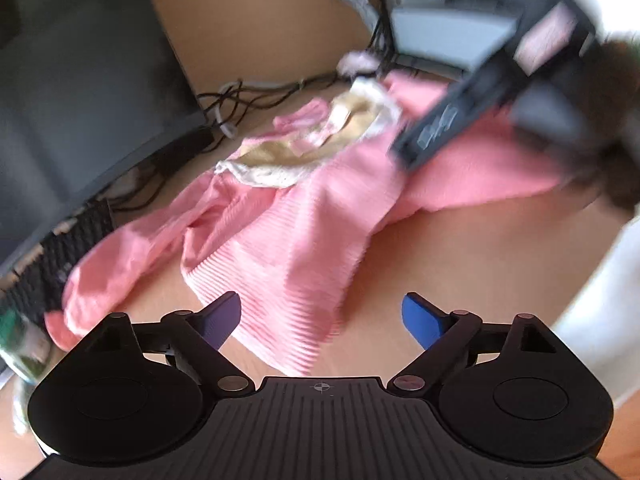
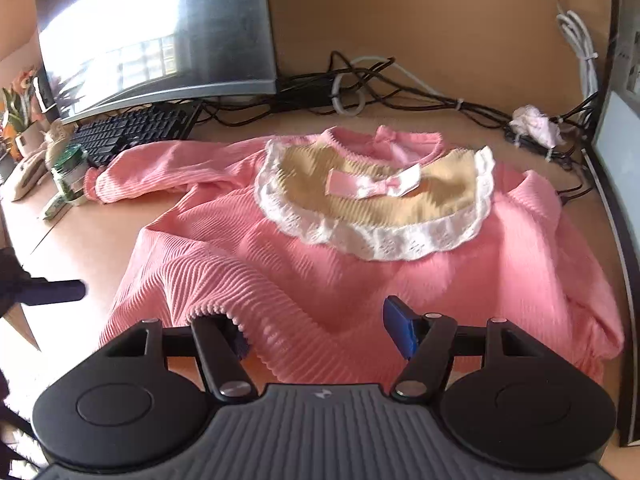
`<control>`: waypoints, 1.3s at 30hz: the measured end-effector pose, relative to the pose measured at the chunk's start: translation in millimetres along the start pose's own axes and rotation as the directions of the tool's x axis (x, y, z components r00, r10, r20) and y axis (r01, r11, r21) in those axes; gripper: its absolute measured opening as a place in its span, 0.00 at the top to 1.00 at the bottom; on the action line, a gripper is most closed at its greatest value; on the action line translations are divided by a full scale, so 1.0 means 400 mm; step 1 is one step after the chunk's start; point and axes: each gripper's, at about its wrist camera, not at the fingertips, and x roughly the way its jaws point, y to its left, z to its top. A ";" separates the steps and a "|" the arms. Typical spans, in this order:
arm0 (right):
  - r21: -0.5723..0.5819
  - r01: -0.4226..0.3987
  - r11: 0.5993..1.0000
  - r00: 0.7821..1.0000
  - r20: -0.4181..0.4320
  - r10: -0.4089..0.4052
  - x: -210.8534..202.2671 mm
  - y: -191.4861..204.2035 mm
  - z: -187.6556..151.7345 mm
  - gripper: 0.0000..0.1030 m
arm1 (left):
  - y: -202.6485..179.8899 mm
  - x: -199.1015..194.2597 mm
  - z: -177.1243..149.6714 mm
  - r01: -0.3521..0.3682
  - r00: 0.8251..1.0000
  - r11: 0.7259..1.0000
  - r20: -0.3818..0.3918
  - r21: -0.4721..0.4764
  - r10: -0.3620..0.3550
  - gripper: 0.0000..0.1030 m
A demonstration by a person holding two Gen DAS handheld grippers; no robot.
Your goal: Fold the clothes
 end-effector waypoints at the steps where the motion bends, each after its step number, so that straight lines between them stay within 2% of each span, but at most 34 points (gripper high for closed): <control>1: 0.001 0.014 1.000 1.000 0.009 -0.014 -0.004 -0.003 0.004 0.36 | 0.019 0.025 0.001 -0.041 0.999 0.999 -0.016 -0.002 0.041 0.11; 3: -0.013 0.046 0.999 0.999 0.026 -0.046 -0.021 -0.016 0.007 0.36 | 0.086 0.052 0.012 -0.112 0.993 0.993 -0.027 -0.041 0.111 0.13; 5: -0.033 0.079 0.996 0.996 0.040 -0.077 -0.041 -0.035 0.006 0.32 | 0.186 0.039 0.040 -0.148 0.989 0.980 -0.001 -0.130 0.149 0.13; 8: -0.019 0.098 0.995 0.994 0.053 -0.097 -0.073 -0.076 0.010 0.27 | 0.308 0.000 0.086 -0.128 0.988 0.965 0.060 -0.228 0.146 0.11; 10: -0.005 0.101 0.995 0.993 0.057 -0.100 -0.089 -0.098 0.014 0.26 | 0.356 -0.011 0.106 -0.115 0.988 0.959 0.074 -0.259 0.139 0.09; 14: -0.083 0.132 0.988 0.991 0.032 -0.129 -0.090 -0.088 -0.029 0.24 | 0.347 0.014 0.096 -0.145 0.988 0.963 0.027 -0.229 0.155 0.09; 19: -0.184 0.181 0.966 0.983 0.010 -0.182 -0.108 -0.076 -0.151 0.24 | 0.274 0.041 0.015 -0.090 0.995 0.978 -0.053 -0.189 0.081 0.09; 21: -0.240 0.239 0.941 0.971 0.033 -0.238 -0.126 -0.072 -0.213 0.24 | 0.255 0.048 -0.023 -0.104 0.993 0.982 -0.077 -0.159 0.093 0.09; 23: -0.286 0.326 0.901 0.945 0.073 -0.319 -0.140 -0.069 -0.267 0.24 | 0.253 0.049 -0.060 -0.145 0.987 0.979 -0.089 -0.145 0.133 0.09; 24: -0.286 0.386 0.877 0.922 0.098 -0.374 -0.147 -0.074 -0.281 0.24 | 0.259 0.046 -0.071 -0.172 0.983 0.974 -0.089 -0.147 0.160 0.09; 26: -0.265 0.506 0.821 0.863 0.146 -0.485 -0.159 -0.086 -0.298 0.26 | 0.274 0.039 -0.090 -0.228 0.972 0.961 -0.088 -0.156 0.217 0.08; 27: -0.252 0.563 0.787 0.827 0.168 -0.537 -0.166 -0.093 -0.307 0.30 | 0.289 0.023 -0.095 -0.261 0.965 0.951 -0.078 -0.165 0.252 0.08; 30: -0.181 0.655 0.734 0.752 0.245 -0.611 -0.239 -0.106 -0.291 0.30 | 0.338 -0.053 -0.098 -0.316 0.947 0.927 -0.016 -0.202 0.320 0.05; 31: -0.177 0.639 0.748 0.765 0.237 -0.598 -0.253 -0.109 -0.296 0.30 | 0.350 -0.074 -0.102 -0.317 0.946 0.924 0.000 -0.213 0.324 0.04; 34: -0.192 0.522 0.831 0.852 0.160 -0.498 -0.277 -0.118 -0.329 0.25 | 0.351 -0.088 -0.140 -0.302 0.953 0.930 -0.053 -0.210 0.297 0.03; 35: -0.194 0.480 0.855 0.877 0.134 -0.462 -0.284 -0.120 -0.340 0.25 | 0.343 -0.085 -0.159 -0.277 0.960 0.939 -0.091 -0.204 0.263 0.04; 36: -0.196 0.437 0.878 0.899 0.108 -0.424 -0.292 -0.123 -0.351 0.23 | 0.331 -0.083 -0.184 -0.232 0.969 0.952 -0.134 -0.202 0.208 0.04; 37: -0.196 0.394 0.898 0.919 0.081 -0.385 -0.300 -0.126 -0.362 0.23 | 0.324 -0.092 -0.209 -0.151 0.981 0.961 -0.159 -0.233 0.115 0.04; 38: -0.194 0.349 0.917 0.937 0.055 -0.345 -0.308 -0.129 -0.373 0.21 | 0.320 -0.105 -0.233 -0.059 0.985 0.960 -0.175 -0.275 0.010 0.04; 39: -0.192 0.304 0.933 0.952 0.029 -0.304 -0.316 -0.132 -0.384 0.19 | 0.315 -0.118 -0.258 0.032 0.978 0.947 -0.185 -0.319 -0.095 0.04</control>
